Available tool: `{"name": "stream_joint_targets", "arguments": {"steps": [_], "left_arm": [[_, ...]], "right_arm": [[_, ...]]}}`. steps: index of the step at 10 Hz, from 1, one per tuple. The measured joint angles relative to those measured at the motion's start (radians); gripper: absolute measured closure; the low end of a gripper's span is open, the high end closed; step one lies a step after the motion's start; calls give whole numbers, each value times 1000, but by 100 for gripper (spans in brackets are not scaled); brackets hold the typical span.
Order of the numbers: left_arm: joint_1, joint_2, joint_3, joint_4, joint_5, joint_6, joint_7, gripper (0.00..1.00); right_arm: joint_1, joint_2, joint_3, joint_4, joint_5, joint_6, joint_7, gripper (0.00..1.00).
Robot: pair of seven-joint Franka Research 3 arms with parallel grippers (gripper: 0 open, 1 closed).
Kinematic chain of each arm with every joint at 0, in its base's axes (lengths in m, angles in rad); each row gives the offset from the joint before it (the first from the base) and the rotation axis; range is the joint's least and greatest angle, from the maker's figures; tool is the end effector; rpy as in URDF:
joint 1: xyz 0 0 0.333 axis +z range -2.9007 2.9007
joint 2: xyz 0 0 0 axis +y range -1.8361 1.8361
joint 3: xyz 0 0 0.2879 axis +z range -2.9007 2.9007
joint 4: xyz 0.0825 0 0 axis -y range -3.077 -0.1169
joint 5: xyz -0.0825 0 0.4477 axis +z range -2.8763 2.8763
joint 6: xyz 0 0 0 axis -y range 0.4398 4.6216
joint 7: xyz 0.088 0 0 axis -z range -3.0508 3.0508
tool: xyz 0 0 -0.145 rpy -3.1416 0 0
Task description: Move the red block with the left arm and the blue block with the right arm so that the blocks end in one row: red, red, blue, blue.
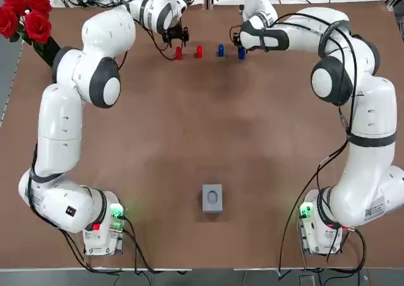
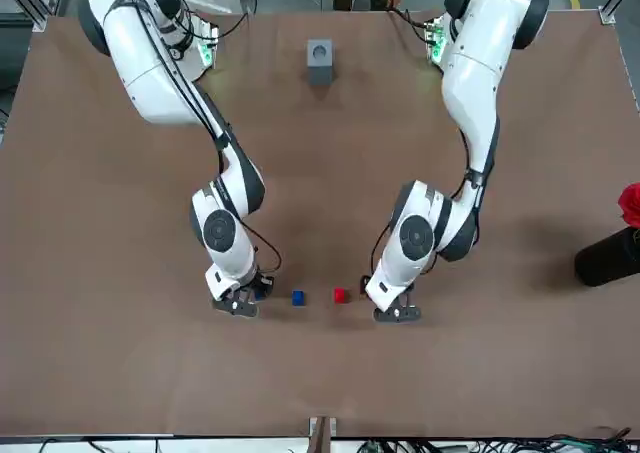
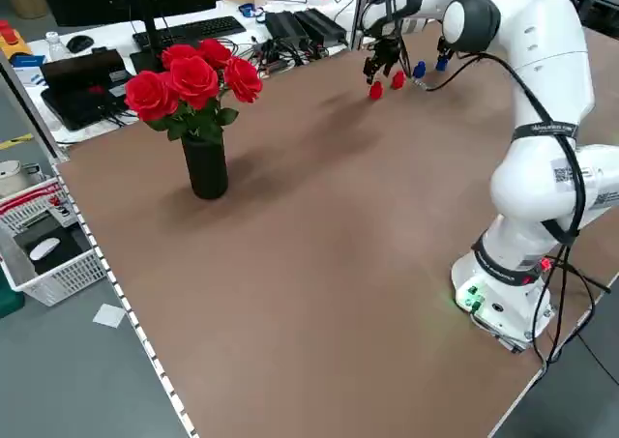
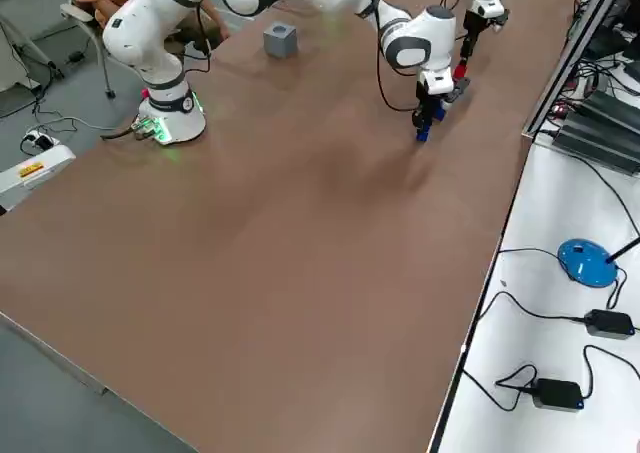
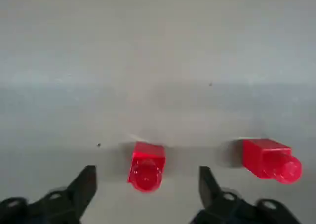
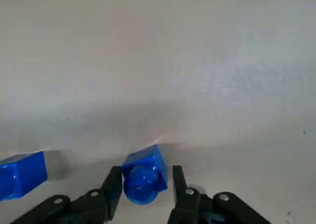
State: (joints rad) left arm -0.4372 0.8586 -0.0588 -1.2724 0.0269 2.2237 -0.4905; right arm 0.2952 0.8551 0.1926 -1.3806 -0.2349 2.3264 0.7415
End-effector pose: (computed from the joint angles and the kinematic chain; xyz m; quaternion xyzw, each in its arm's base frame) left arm 0.7049 -0.3701 0.1553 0.9988 0.0008 0.0364 0.0317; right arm 0.7014 0.3376 0.1208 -0.9946 0.0869 -0.0554 0.0159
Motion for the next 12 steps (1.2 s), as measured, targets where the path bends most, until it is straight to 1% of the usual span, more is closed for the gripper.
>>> {"name": "stream_joint_targets", "arguments": {"steps": [1, 2, 3, 4, 5, 6, 7, 8, 9, 10, 11, 12], "left_arm": [[4, -47, 1, -8, 0, -76, 11, 0], [22, -111, 1, -23, 0, -143, 45, 0], [55, -192, -1, -61, 0, -173, 88, 0], [103, -287, -11, -121, 0, -186, 140, 0], [159, -375, -32, -184, 0, -192, 197, 0], [213, -464, -55, -245, 0, -208, 251, 0], [252, -547, -64, -289, 0, -252, 284, 0], [285, -627, -67, -306, 0, -321, 298, 0], [318, -702, -67, -311, -1, -392, 308, 0], [344, -773, -67, -314, -1, -459, 317, 0], [361, -832, -66, -318, -1, -520, 319, 0], [374, -875, -62, -324, -1, -587, 314, 0]], "right_arm": [[0, 1, 0, 1, -1, 0, 0, 47], [0, 2, 0, 2, -1, -3, 0, 45], [0, 2, 0, 6, -1, -14, 0, 44], [0, 2, 0, 17, -1, -32, 0, 38], [-1, 1, -1, 31, -1, -42, 0, 26], [-5, -6, -1, 48, -1, -57, 0, 11], [-11, -26, 0, 62, -1, -89, 0, 0], [-18, -66, 2, 73, 0, -140, 0, 0], [-33, -126, 3, 74, 15, -202, -7, 0], [-57, -202, 4, 67, 60, -264, -47, 0], [-86, -295, -7, 42, 116, -334, -112, 0], [-113, -396, -37, 11, 154, -425, -172, 0]]}}
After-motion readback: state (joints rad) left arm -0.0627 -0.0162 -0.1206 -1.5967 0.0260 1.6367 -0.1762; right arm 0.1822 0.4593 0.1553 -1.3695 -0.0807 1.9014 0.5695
